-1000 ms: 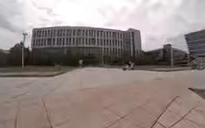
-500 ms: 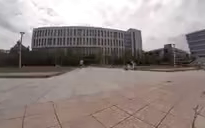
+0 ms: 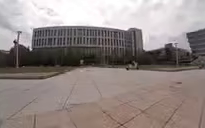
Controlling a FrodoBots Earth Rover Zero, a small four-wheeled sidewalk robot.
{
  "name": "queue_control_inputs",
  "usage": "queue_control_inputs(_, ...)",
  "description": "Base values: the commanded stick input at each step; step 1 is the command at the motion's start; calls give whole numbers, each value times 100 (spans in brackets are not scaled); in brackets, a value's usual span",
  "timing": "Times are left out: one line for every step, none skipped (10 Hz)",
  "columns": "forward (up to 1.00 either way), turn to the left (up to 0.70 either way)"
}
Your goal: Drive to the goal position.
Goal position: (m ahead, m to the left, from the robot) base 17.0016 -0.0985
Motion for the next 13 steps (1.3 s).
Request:
queue_control_inputs(100,0)
queue_control_inputs(100,0)
queue_control_inputs(100,0)
queue_control_inputs(100,0)
queue_control_inputs(100,0)
queue_control_inputs(100,0)
queue_control_inputs(100,0)
queue_control_inputs(100,0)
queue_control_inputs(100,0)
queue_control_inputs(100,0)
queue_control_inputs(100,0)
queue_control_inputs(100,0)
queue_control_inputs(100,0)
